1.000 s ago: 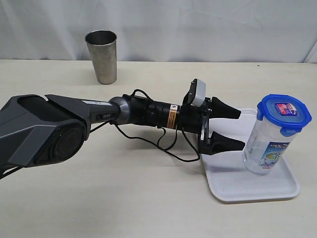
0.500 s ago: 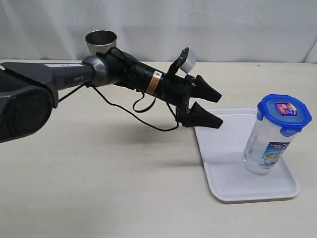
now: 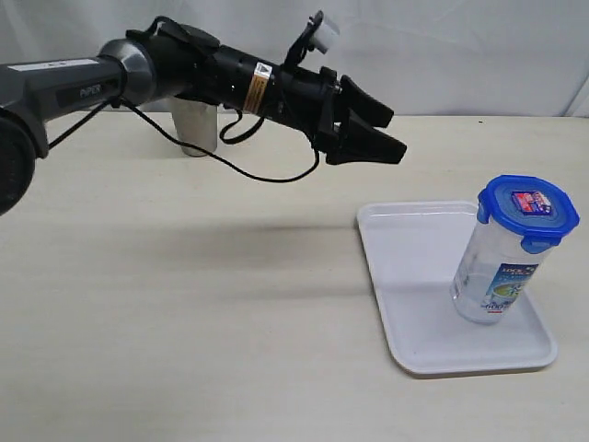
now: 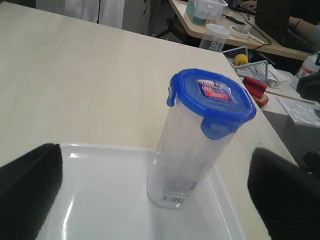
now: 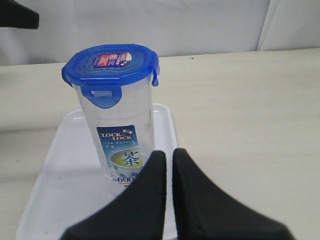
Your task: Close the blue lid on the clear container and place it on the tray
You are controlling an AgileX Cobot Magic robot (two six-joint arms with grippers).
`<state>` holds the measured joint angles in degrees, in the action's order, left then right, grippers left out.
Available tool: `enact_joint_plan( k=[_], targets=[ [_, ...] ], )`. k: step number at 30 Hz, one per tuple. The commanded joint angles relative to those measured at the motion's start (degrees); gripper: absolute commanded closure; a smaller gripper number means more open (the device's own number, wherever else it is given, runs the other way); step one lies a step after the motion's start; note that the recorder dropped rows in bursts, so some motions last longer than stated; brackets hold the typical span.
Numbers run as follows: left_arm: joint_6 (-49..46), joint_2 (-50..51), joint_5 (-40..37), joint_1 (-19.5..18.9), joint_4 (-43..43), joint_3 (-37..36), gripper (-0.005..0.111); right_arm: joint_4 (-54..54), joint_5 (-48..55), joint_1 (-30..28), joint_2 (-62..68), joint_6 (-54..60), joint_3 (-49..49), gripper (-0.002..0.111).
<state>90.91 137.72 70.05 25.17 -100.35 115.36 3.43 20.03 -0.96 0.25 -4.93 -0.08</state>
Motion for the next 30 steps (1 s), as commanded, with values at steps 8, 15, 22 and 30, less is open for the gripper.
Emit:
enact_joint_plan(
  k=[8, 15, 22, 30],
  targets=[
    [6.14, -7.95, -0.09, -9.40, 0.40, -2.93, 0.014, 0.01, -0.27, -0.22, -0.25, 0.12, 0.08, 0.104],
    [5.22, -13.25, -0.09, -17.02, 0.40, -10.23, 0.014, 0.01, -0.27, -0.22, -0.25, 0.12, 0.08, 0.104],
    [4.01, -17.54, -0.09, -26.08, 0.40, -17.44, 0.014, 0.01, -0.27, -0.22, -0.25, 0.12, 0.08, 0.104],
    [3.61, -23.50, -0.09, -33.51, 0.40, -24.92, 0.014, 0.01, -0.27, -0.22, -0.25, 0.12, 0.08, 0.104]
  ],
)
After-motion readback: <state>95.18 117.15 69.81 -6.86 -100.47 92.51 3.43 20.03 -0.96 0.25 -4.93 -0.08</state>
